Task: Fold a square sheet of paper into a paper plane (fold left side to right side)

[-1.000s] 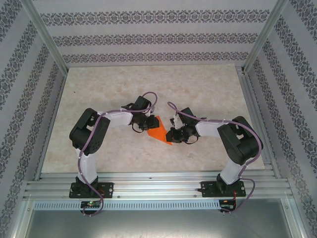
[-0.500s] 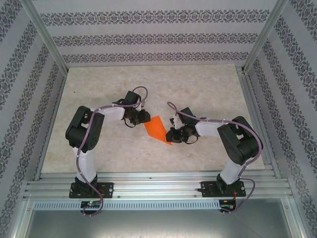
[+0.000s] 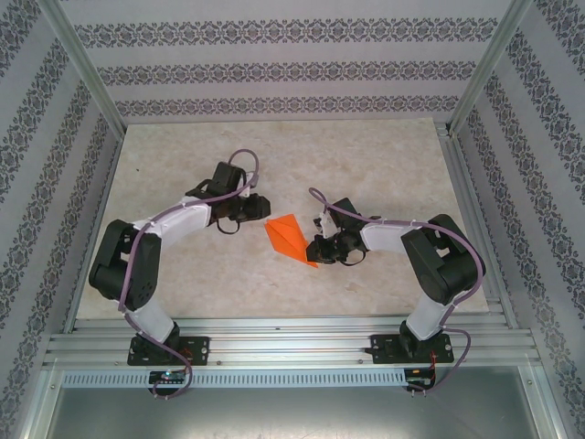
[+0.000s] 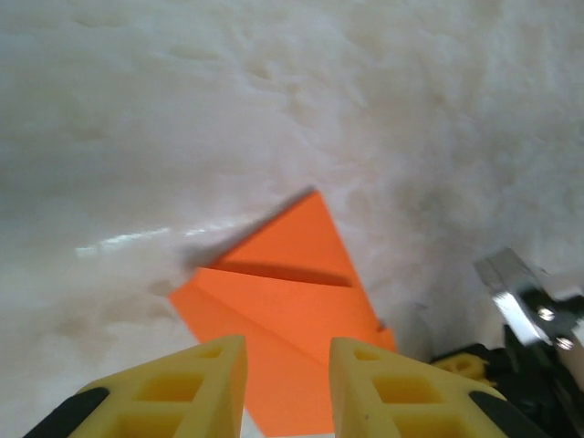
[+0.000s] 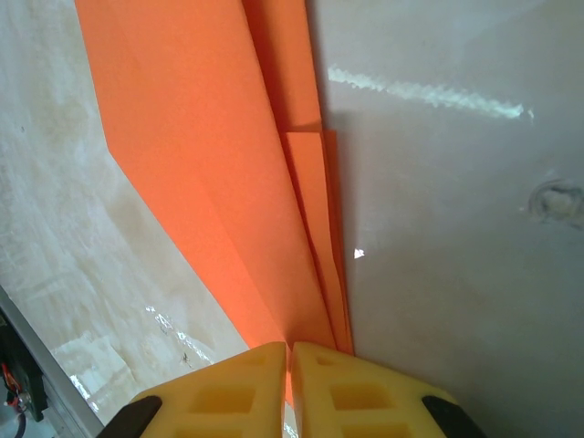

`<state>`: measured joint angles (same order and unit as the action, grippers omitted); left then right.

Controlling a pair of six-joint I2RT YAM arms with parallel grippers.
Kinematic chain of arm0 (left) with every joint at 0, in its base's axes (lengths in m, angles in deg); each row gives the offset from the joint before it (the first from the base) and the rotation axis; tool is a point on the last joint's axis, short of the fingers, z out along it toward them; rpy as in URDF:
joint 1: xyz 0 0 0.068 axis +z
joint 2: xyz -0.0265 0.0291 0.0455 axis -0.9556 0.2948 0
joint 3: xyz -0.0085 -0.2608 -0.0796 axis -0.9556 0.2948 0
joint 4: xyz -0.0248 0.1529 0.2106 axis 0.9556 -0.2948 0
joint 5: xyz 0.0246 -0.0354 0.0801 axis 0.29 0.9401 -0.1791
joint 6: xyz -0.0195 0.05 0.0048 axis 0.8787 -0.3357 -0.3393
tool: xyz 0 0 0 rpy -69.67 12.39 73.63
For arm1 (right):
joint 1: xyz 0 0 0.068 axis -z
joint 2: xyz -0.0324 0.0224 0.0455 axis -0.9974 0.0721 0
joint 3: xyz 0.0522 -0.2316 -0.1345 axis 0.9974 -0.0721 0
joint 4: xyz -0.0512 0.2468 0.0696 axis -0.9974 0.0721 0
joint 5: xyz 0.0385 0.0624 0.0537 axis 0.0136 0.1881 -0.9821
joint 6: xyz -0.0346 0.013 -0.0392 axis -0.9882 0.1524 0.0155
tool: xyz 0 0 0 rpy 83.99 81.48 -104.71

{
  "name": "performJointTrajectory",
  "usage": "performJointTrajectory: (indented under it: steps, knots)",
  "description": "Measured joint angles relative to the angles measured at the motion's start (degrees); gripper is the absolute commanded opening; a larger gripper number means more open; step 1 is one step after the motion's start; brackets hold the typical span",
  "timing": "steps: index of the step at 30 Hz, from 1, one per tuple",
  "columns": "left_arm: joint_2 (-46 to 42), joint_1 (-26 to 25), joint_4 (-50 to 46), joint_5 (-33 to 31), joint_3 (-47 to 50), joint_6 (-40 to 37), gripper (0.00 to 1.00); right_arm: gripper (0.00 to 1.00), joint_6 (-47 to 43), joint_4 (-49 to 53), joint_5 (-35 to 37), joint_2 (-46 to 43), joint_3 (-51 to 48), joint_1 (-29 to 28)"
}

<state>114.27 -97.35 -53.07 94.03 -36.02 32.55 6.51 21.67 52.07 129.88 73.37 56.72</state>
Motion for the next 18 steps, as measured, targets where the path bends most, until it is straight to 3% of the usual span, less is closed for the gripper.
performJointTrajectory:
  steps: [7, 11, 18]
  knots:
    - [10.0, -10.2, 3.8, 3.0, -1.9, 2.0, 0.3, 0.13, 0.0, 0.0, 0.0, 0.0, 0.1, 0.0]
    - [15.1, -10.5, 3.8, 2.5, -3.7, 2.1, 0.3, 0.13, 0.2, 0.0, 0.0, 0.0, 0.1, 0.0]
    - [16.0, -10.4, 3.8, 2.1, -4.7, 2.2, 0.3, 0.14, 1.2, 3.3, 1.6, -2.3, 0.2, 0.0]
